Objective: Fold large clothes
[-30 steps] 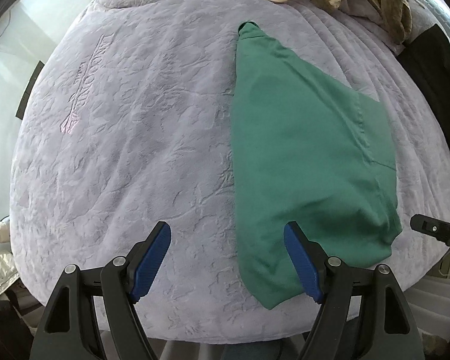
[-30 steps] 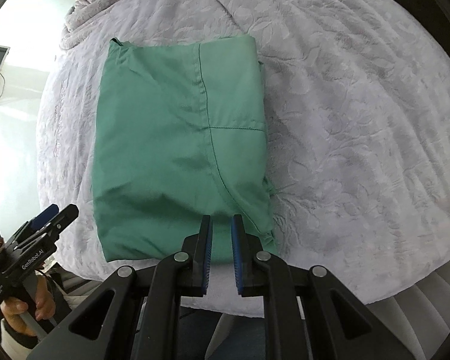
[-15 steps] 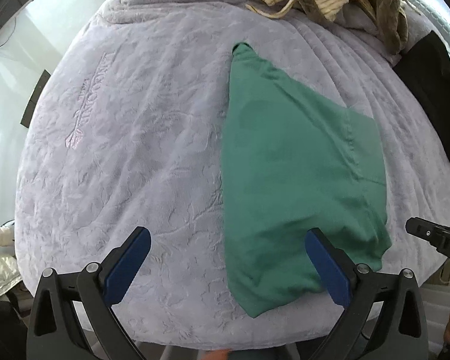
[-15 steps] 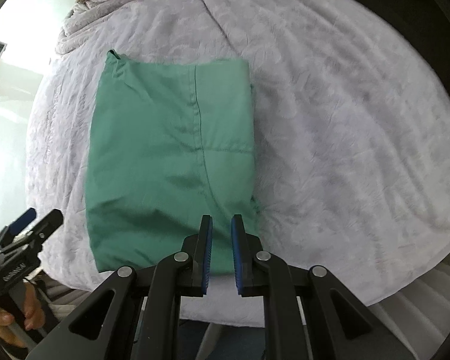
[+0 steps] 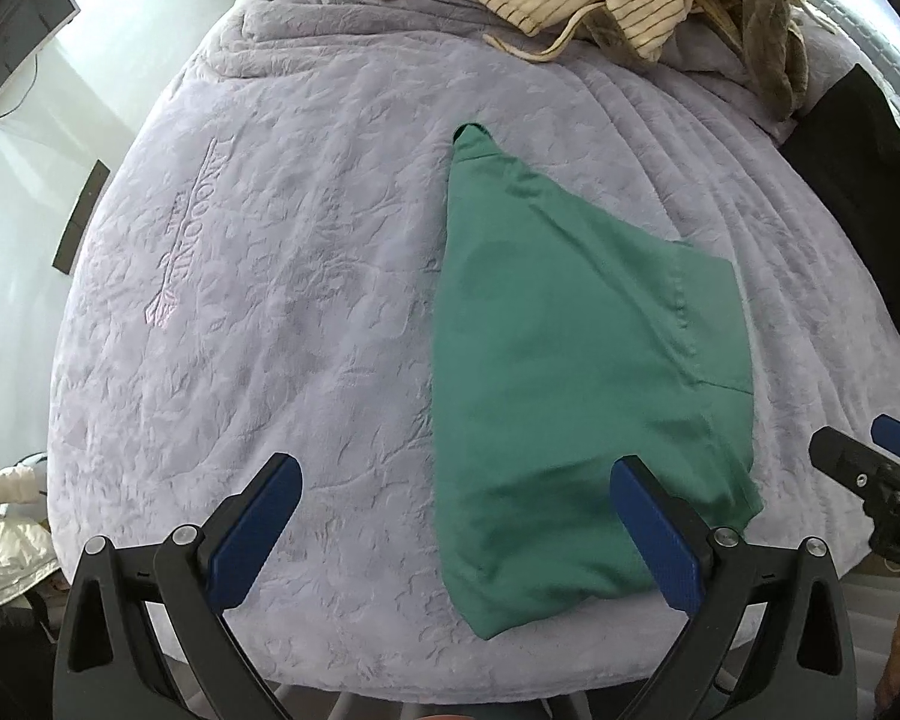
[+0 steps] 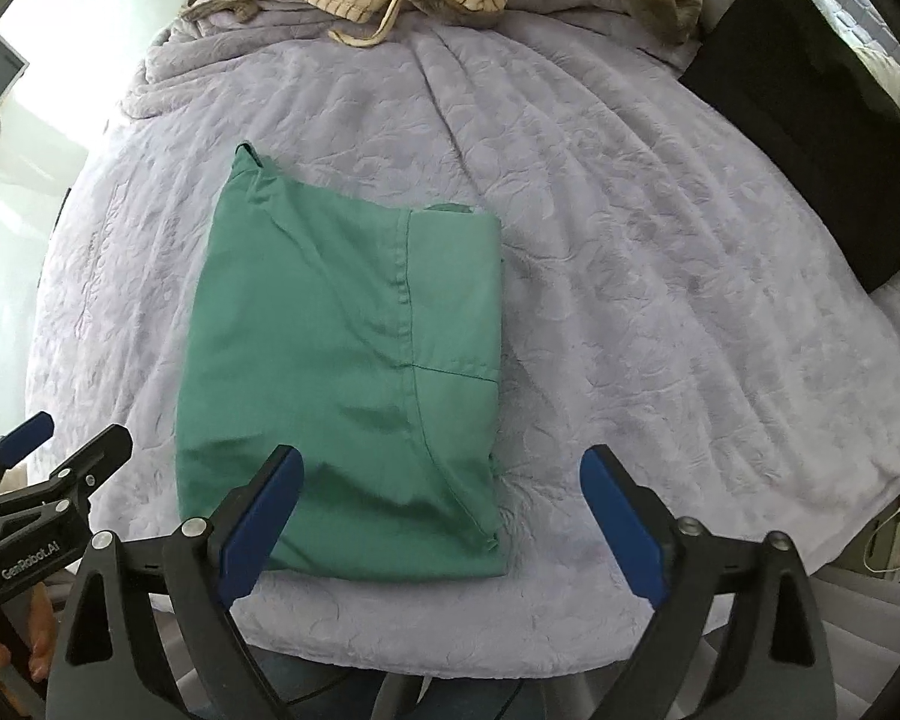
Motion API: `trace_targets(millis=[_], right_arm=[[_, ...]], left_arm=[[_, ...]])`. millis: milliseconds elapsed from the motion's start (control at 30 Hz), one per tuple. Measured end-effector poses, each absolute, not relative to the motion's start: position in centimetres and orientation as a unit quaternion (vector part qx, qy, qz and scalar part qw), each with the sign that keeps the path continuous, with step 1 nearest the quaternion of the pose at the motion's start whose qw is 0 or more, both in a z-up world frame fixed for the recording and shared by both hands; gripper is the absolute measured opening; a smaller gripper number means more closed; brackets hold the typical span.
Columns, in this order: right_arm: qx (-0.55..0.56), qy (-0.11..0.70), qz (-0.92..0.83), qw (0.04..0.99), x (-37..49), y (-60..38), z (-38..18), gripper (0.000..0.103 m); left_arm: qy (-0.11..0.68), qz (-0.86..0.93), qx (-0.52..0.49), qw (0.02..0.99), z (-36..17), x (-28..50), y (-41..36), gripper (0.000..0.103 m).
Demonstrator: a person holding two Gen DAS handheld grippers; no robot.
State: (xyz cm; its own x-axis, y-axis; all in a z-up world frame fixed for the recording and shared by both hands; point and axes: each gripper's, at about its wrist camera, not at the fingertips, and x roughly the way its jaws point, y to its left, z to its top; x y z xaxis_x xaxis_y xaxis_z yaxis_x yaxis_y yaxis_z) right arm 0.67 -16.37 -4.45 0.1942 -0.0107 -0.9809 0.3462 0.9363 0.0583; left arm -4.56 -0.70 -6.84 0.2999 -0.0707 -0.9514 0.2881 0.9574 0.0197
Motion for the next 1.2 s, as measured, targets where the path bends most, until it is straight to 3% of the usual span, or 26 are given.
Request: trace_targets(millis=[1200], right_arm=[[0.131,0.627,-0.13,0.756,0.17,-16.65,-4.28,0.095]], left_arm=[[0.581,-0.116,0.101,0.799,-6.59,-5.24,-1.39,0.103]])
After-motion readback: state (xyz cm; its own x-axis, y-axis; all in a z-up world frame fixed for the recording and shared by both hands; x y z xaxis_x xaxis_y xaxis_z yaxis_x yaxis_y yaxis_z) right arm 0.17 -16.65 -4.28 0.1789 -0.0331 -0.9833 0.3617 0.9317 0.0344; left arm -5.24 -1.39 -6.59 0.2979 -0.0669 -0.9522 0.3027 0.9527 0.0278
